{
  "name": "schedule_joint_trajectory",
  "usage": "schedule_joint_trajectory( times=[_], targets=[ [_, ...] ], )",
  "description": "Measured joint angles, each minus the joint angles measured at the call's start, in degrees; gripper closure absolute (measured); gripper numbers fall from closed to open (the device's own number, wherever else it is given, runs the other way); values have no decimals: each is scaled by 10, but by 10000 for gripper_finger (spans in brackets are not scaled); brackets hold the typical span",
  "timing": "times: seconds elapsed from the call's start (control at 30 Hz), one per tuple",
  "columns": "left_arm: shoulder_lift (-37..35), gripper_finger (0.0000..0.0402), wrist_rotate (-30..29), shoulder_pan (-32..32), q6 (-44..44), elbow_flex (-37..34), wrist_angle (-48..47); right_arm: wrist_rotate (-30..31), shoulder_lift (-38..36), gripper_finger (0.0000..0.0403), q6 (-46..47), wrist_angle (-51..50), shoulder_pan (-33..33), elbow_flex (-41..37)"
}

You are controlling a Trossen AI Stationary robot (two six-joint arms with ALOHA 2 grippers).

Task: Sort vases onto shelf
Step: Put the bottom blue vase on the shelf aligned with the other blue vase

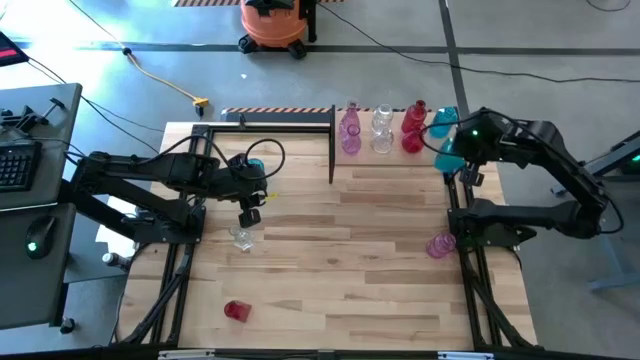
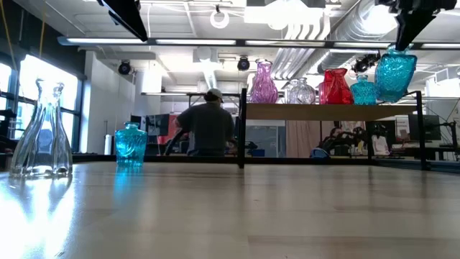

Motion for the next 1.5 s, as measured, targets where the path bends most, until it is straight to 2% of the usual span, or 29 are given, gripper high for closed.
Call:
schedule_joint_trajectory(
  times=[0.53, 0.9, 1.5],
  targets=[
    [0, 312, 0, 0, 0, 0, 0, 55, 56, 402, -169, 31, 0, 0],
    [0, 312, 0, 0, 0, 0, 0, 55, 72, 402, -172, 51, -1, 0],
    [0, 312, 0, 0, 0, 0, 0, 25, 80, 402, -199, 83, -64, 0]
  ],
)
